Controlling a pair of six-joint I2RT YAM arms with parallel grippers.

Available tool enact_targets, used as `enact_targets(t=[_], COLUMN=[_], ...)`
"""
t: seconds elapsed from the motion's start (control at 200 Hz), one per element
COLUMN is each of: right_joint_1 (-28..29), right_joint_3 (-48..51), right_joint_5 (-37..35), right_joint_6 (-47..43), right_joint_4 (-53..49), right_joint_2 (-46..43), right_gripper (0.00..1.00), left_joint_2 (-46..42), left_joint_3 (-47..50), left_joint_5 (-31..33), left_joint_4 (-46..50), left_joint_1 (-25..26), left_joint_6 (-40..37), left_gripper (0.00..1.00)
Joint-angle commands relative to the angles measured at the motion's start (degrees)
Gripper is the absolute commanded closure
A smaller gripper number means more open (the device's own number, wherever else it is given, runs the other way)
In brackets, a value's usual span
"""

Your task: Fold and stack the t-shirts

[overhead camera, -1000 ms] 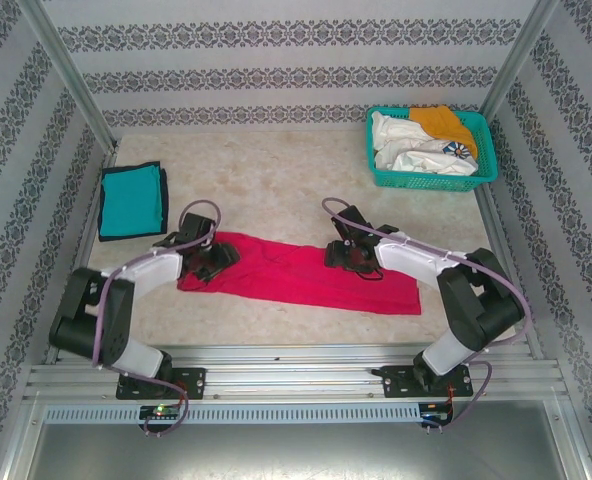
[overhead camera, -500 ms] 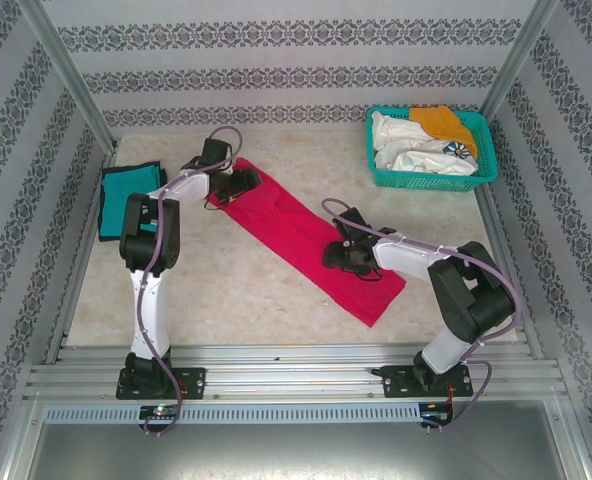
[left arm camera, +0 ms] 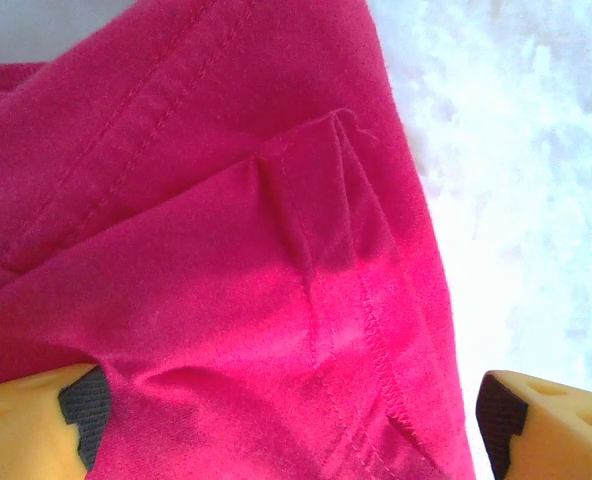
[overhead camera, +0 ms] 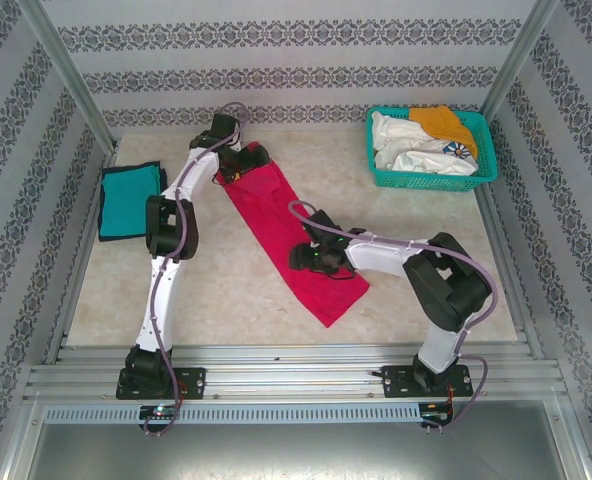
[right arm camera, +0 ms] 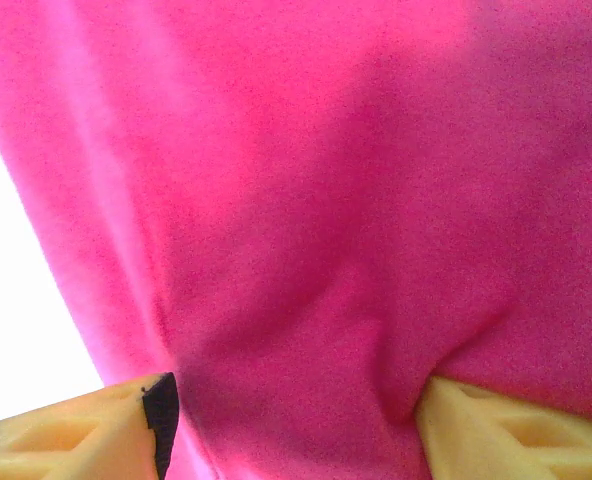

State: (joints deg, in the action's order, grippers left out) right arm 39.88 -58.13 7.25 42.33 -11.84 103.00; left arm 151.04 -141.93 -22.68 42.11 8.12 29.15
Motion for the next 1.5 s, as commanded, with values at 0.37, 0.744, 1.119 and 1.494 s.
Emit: enact_targets(t=[0.37,0.744,1.119,1.494], right_joint_1=[-4.7,-9.6,-8.4,-16.1], right_joint_3=[-10.9,-47.9,-76.1,-67.0], right_joint_5=[1.6,12.3,16.6,1.8], right_joint_6=[-6.6,-7.2,-0.2,4.3], right_joint_4=[0.7,-6.0,-11.2,-14.4], right_joint_2=[-0.4,26.7,49.1,45.4], right_gripper=[0.32,0.42,0.4,0.4], left_joint_2=[-36.7,-78.5,-99.9,-93.1], left_joint_3=[36.3,88.4,112.0,109.4], left_joint_5=[9.5,13.5,22.5,19.9], left_joint_4=[-16.1,-31.7,-30.9,-34.6], left_joint_1=[-0.8,5.4,21.0,21.9], left_joint_6=[-2.2,9.7,21.0,16.4], left_gripper=[0.0,0.0,0.0,0.0])
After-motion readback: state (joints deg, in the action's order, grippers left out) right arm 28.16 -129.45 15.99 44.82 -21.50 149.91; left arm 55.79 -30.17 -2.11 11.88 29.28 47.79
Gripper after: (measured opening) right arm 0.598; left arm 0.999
